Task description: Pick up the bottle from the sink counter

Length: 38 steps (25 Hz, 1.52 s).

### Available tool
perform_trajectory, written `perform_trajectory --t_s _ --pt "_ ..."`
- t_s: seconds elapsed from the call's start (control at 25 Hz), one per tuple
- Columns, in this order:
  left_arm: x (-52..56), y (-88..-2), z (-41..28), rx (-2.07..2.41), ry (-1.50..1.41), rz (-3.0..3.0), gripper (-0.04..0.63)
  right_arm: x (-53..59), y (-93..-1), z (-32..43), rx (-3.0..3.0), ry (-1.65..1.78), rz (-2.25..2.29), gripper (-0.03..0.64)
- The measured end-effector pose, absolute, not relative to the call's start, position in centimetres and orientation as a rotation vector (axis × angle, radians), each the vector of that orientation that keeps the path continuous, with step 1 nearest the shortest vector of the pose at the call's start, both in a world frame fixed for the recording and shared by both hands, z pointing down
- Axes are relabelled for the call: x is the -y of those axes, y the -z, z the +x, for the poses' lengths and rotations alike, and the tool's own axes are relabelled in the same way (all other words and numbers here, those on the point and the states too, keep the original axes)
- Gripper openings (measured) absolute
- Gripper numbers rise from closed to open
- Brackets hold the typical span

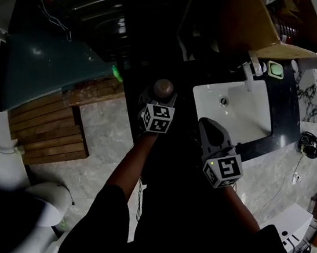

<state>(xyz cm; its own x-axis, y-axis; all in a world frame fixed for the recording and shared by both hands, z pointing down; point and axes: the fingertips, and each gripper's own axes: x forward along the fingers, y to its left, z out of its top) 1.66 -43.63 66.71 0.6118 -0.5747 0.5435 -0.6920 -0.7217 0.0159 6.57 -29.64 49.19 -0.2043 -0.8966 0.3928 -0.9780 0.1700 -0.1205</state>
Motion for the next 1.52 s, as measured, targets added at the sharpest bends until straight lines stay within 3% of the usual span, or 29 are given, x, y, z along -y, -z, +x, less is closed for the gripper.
perform_trajectory --t_s 0.8,1.52 --pt "44.4 -67.9 1.8 1.099 -0.863 2.543 0.373 28.6 -47.8 8.3 2.198 -0.47 1.785 0.038" --pt "37.8 -60.8 3.6 1.243 -0.629 2.524 0.377 26.3 -47.7 16.9 2.308 -0.465 1.731 0.038"
